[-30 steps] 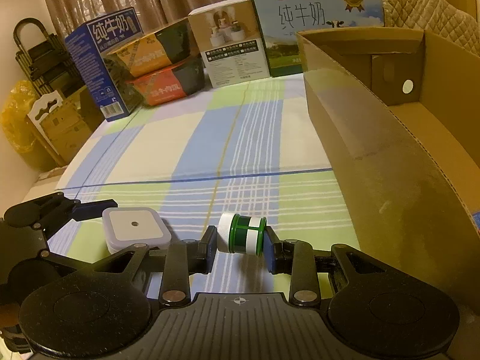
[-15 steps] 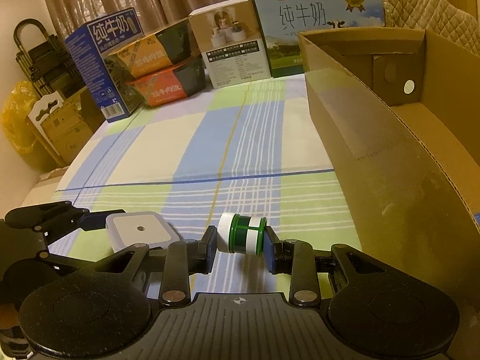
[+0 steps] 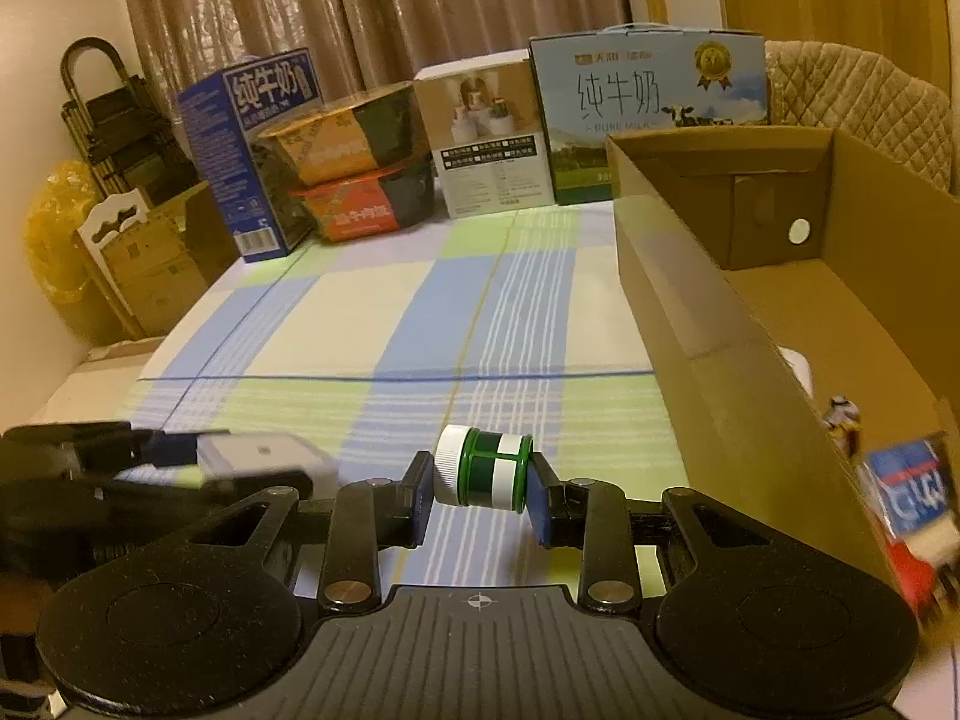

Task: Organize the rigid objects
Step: 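Lift the spool and white plug and carry both over the cardboard box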

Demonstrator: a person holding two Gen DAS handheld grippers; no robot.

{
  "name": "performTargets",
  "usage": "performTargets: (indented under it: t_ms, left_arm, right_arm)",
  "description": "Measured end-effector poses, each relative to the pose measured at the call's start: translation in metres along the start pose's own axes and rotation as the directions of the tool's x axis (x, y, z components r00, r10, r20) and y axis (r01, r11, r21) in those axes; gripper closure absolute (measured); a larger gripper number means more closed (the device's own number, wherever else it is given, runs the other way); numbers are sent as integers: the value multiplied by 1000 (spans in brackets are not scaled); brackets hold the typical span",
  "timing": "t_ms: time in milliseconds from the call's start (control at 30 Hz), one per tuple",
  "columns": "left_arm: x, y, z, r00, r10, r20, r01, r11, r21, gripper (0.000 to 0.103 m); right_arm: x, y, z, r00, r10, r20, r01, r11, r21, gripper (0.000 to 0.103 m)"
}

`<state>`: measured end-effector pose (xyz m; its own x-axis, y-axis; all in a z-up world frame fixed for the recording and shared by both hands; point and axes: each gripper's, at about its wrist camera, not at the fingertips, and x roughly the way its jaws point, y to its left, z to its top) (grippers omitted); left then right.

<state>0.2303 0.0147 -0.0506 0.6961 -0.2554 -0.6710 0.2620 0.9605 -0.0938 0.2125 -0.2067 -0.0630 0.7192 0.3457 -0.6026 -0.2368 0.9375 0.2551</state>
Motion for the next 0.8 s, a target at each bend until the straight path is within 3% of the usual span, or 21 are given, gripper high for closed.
performTargets:
  t_ms: [167,400,800]
  left_arm:
    - [-39,-12,-3,998,39,38,-35,993,-109,41]
    - [-95,-40,-12,994,80,76,-67,984,-165,41]
    - [-143,-78,-31,993,87,82,-72,983,-167,41]
  right_arm:
    - [-34,6,-12,1000,-14,17,15,1000,-25,74]
    - [-85,12,-32,999,-28,44,29,999,-33,74]
    - [-150,9,-50,996,-37,82,37,999,1,74]
